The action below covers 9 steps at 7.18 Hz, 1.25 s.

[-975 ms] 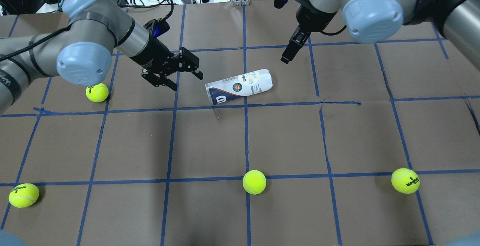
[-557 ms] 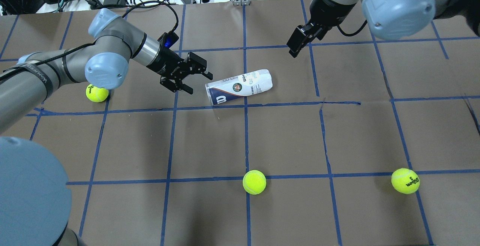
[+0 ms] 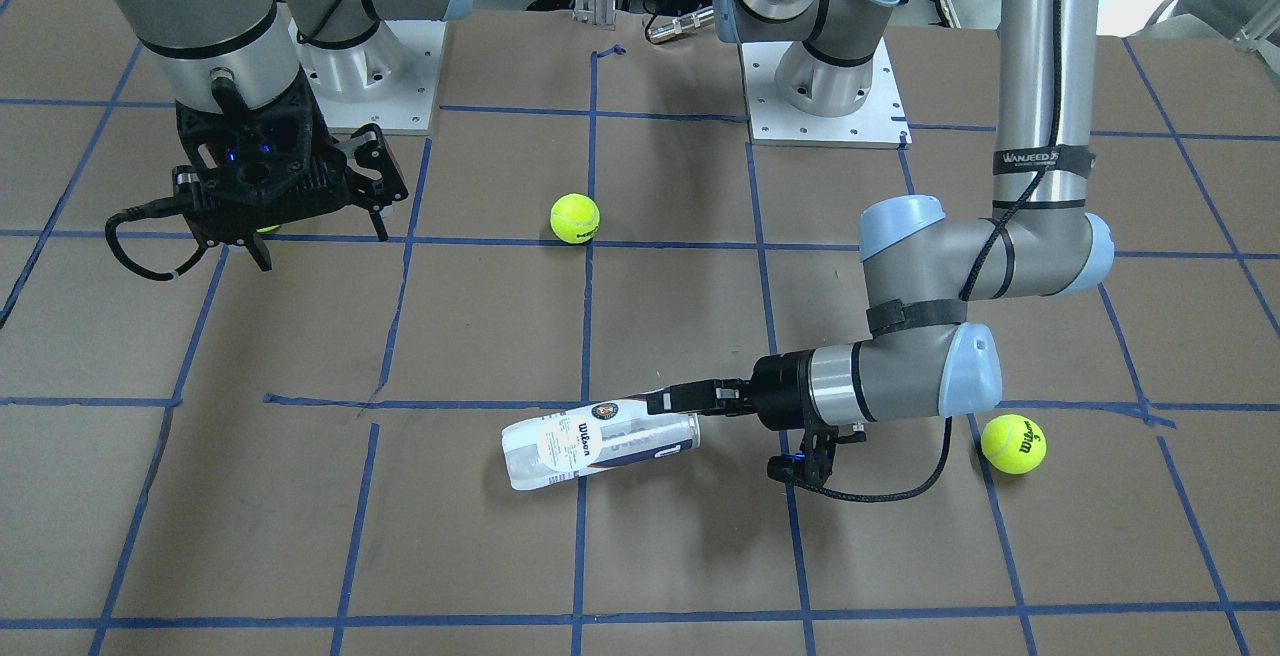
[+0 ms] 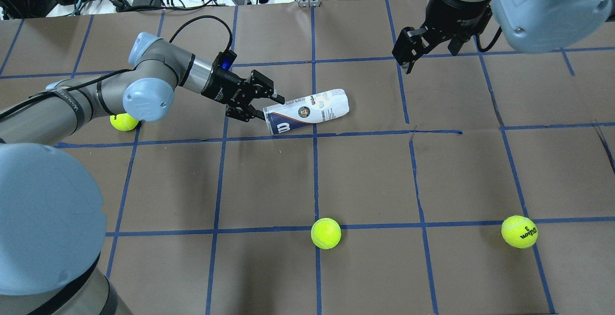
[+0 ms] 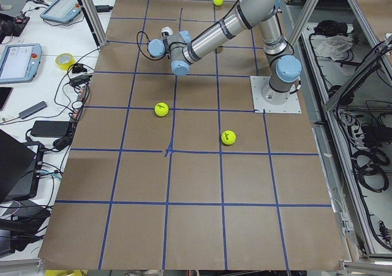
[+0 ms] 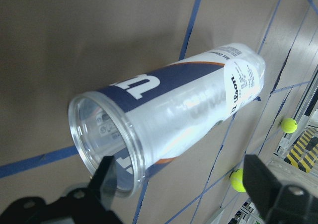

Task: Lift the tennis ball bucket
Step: 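Grasp the can's rim with the left gripper, then lift and rotate the can upright with the left gripper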

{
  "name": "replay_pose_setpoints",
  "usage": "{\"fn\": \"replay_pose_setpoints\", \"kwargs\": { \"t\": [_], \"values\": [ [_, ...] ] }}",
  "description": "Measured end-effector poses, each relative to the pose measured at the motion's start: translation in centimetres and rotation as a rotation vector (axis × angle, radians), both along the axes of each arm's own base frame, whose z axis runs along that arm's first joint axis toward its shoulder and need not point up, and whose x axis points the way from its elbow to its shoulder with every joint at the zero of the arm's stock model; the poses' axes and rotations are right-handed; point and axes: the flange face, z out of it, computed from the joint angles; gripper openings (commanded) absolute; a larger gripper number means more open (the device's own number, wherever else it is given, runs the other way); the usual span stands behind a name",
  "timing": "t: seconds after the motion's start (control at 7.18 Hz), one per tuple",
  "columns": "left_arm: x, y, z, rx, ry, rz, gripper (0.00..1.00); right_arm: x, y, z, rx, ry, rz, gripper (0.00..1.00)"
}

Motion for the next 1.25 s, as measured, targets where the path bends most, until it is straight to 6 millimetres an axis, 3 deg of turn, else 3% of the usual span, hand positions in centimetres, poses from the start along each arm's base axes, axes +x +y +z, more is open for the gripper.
{"fn": "replay_pose_setpoints", "kwargs": {
  "t": [0.14, 0.42, 0.7, 0.98, 1.25],
  "values": [
    [-0.1, 0.0, -0.3, 0.005, 0.006, 0.001, 0.00, -0.2, 0.4, 0.0, 0.006, 0.023, -0.028, 1.00],
    [-0.2, -0.1, -0.3, 0.009, 0.018, 0.008, 0.00, -0.3, 1.0, -0.3, 0.034, 0.028, -0.049, 1.00],
    [-0.8, -0.3, 1.7, 0.002, 0.051, 0.036, 0.00, -0.5, 1.1, -0.2, 0.033, 0.026, -0.054, 1.00],
    [-2.4, -0.9, 6.0, -0.021, 0.042, 0.071, 0.00, -0.8, 0.7, -0.4, 0.025, 0.025, -0.059, 1.00],
    [-5.6, -1.7, 12.2, -0.076, -0.015, 0.113, 0.00, -0.9, 0.0, -1.1, 0.027, 0.026, -0.061, 1.00]
  ]
}}
